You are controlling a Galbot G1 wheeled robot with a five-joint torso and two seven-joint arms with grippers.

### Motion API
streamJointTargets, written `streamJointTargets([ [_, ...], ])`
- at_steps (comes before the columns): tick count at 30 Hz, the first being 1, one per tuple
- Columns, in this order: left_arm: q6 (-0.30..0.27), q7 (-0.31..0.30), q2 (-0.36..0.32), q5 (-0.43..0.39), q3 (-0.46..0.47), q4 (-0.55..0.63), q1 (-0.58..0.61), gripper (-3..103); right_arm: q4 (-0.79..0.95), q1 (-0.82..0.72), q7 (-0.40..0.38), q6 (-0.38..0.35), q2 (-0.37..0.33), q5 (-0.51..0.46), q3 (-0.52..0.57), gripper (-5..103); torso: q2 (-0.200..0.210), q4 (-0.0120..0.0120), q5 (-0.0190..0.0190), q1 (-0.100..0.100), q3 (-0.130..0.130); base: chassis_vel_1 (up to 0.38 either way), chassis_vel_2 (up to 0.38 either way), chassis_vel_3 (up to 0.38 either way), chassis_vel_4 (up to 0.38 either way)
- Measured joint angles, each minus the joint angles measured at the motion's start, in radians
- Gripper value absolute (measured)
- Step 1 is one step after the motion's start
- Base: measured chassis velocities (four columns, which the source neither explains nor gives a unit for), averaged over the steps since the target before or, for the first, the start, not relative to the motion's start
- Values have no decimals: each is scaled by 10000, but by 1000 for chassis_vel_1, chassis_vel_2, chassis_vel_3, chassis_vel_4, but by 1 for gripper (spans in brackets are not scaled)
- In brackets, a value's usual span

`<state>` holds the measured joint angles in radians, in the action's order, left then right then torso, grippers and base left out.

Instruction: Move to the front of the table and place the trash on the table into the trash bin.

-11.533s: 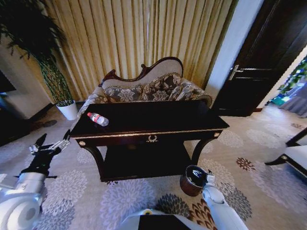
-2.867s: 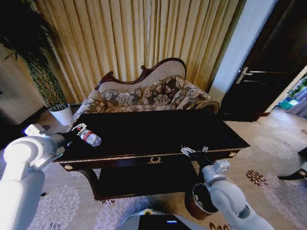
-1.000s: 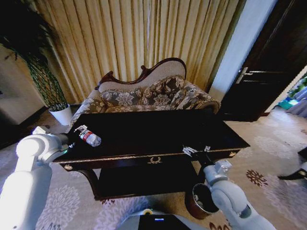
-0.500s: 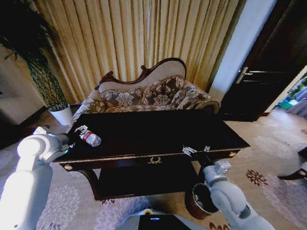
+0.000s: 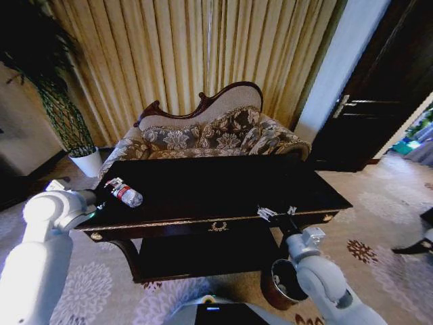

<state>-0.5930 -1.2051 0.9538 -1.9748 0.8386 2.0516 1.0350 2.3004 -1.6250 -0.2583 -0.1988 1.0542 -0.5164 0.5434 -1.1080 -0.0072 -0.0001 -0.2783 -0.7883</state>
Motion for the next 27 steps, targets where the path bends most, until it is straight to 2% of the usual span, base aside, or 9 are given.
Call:
streamJointTargets([
  [8, -6, 156, 6, 27, 6, -61, -1, 103, 5, 39, 0, 66, -21, -98, 38, 100, 0, 1, 0, 0, 0, 0, 0, 0, 0],
  [13, -12, 186, 39, 54, -44, -85, -23, 96, 5, 17, -1, 101, 1, -97, 44, 100, 0, 0, 0, 0, 0, 0, 0, 0, 0],
  [14, -12, 191, 49, 70, -56, -102, -30, 90, 6, 13, -1, 106, 2, -97, 56, 100, 0, 0, 0, 0, 0, 0, 0, 0, 0],
  [15, -12, 203, 57, 81, -62, -125, -37, 80, 13, 11, -1, 108, 0, -97, 69, 100, 0, 0, 0, 0, 0, 0, 0, 0, 0],
  [16, -12, 203, 57, 81, -62, -125, -37, 80, 13, 11, -1, 108, 0, -97, 69, 100, 0, 0, 0, 0, 0, 0, 0, 0, 0],
  [17, -13, 221, 58, 86, -64, -150, -43, 76, 29, 7, 0, 110, -4, -97, 76, 100, 0, 1, 0, 0, 0, 0, 0, 0, 0],
  [27, -113, 289, 114, 89, -43, -207, -20, 72, 69, 11, 0, 139, -12, -109, 83, 100, 0, 1, 0, 0, 0, 0, 0, 0, 0],
])
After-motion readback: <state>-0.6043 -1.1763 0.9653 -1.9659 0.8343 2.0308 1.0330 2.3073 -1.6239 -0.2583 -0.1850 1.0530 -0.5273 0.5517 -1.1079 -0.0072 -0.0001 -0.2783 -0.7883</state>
